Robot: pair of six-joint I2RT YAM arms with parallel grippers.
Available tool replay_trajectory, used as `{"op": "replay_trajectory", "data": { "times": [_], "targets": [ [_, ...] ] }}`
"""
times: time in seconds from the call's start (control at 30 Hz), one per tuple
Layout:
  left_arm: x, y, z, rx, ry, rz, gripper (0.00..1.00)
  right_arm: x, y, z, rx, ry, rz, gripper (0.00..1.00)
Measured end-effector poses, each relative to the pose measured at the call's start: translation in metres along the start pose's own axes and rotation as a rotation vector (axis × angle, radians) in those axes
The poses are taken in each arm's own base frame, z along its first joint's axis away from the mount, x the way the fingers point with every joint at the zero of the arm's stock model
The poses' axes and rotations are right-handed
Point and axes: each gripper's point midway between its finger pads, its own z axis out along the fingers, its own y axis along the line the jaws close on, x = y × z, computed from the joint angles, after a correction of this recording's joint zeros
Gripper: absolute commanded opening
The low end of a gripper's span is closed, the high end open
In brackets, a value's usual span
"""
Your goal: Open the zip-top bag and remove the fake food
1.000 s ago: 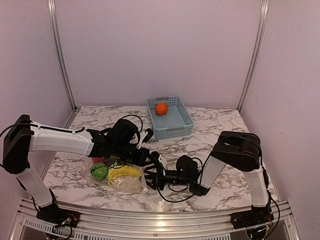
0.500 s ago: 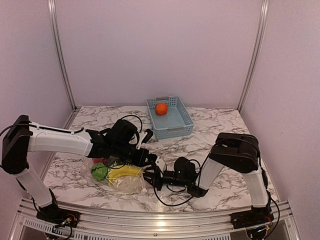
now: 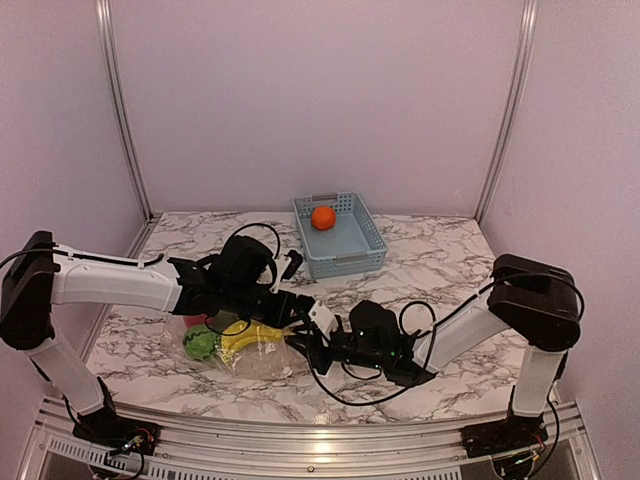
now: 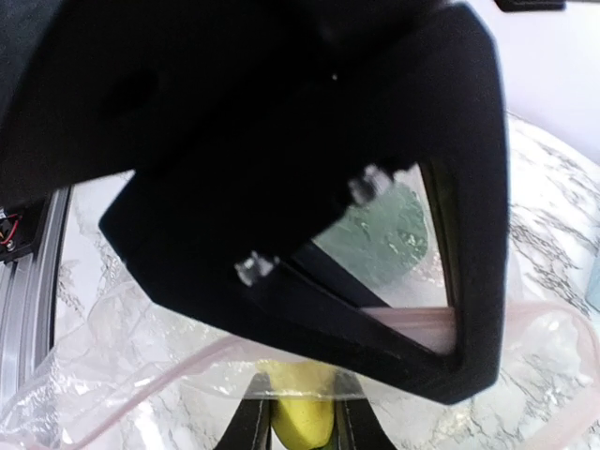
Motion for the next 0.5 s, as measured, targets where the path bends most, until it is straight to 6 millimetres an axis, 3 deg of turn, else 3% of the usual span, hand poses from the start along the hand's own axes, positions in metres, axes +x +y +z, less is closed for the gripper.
{"op": "replay_trajectory", "data": {
  "times": [0.2,0.5],
  "targets": [
    [-0.004,0.008,0.0,-0.046,-0.022,0.005,0.0,0.012,-0.02,-0.021,0.134,0.12,0.002,0.03],
    [-0.006,0.014,0.0,-0.079,-0.038,0.007,0.0,0.007,-0.04,-0.084,0.271,0.168,-0.002,0.03]
  ]
}}
